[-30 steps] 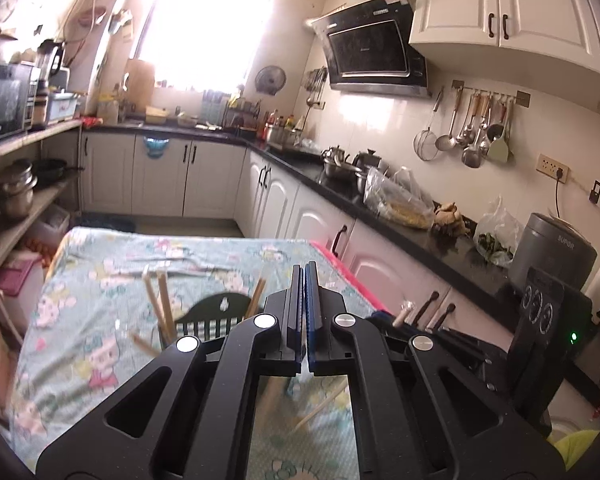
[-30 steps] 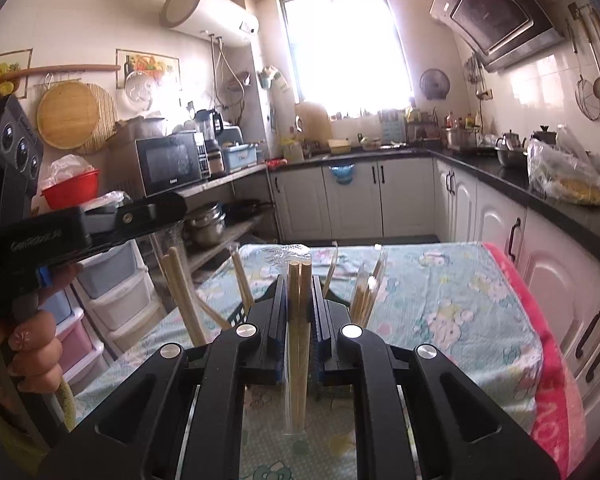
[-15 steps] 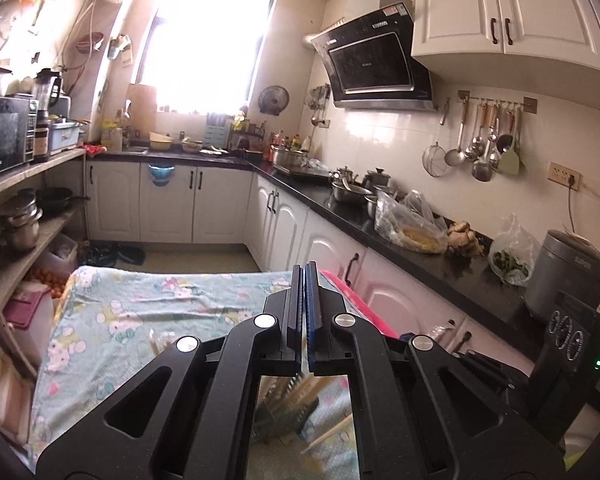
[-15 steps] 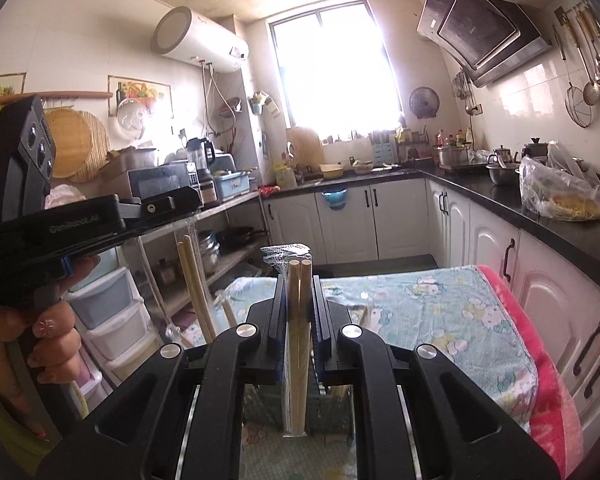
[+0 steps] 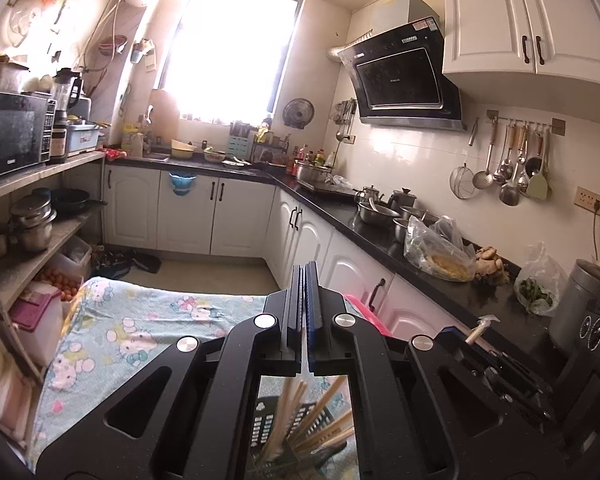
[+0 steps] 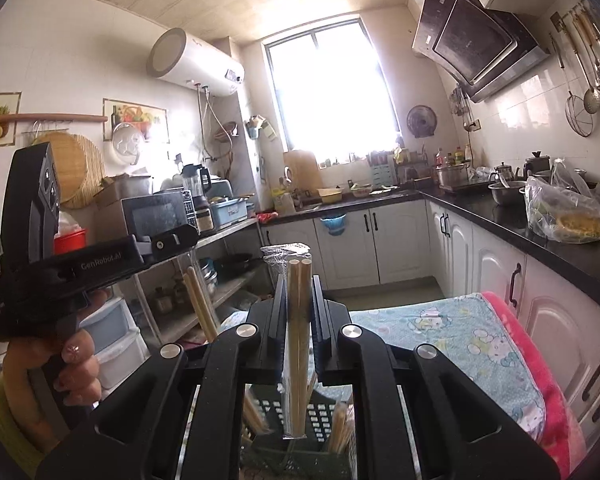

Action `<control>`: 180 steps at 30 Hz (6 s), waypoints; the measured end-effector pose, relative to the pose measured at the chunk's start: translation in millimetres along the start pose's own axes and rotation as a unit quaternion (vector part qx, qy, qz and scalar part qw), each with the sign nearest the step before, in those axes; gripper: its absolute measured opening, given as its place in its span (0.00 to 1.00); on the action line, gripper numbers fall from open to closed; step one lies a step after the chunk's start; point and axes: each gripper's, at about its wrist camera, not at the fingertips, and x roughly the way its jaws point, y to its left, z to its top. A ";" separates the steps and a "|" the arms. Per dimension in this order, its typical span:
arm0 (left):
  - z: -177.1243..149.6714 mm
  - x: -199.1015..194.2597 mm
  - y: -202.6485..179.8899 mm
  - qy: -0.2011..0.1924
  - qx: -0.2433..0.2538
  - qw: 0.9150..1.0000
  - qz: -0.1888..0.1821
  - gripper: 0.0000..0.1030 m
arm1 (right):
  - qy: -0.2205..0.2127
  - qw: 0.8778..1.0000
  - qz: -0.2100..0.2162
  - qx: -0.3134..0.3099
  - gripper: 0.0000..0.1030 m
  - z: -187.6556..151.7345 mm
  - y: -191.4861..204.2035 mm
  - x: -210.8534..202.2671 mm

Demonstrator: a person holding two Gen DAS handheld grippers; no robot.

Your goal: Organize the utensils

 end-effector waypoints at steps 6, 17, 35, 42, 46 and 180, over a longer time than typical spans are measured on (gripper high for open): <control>-5.1 15.7 -1.8 -0.008 0.011 1.000 0.011 0.00 | -0.004 1.000 -0.017 -0.011 0.10 -3.3 -3.4 14.0; -27.7 40.7 9.5 0.021 0.002 1.000 0.013 0.00 | 0.033 0.999 -0.027 -0.015 0.11 -28.5 -6.9 39.5; -59.7 44.9 19.1 0.080 -0.011 0.997 0.015 0.19 | 0.077 0.996 -0.039 -0.012 0.38 -52.6 -3.8 33.1; -71.5 28.6 22.5 0.092 -0.019 0.995 0.014 0.43 | 0.083 0.996 -0.043 -0.014 0.44 -62.2 -1.9 15.9; -76.4 16.5 22.1 0.092 -0.021 0.995 0.011 0.55 | 0.086 0.995 -0.044 -0.016 0.46 -67.3 -1.5 5.5; -247.7 -117.5 28.0 0.033 -0.017 0.995 0.098 0.90 | 0.084 0.990 -0.107 -0.048 0.94 -217.7 16.1 -98.6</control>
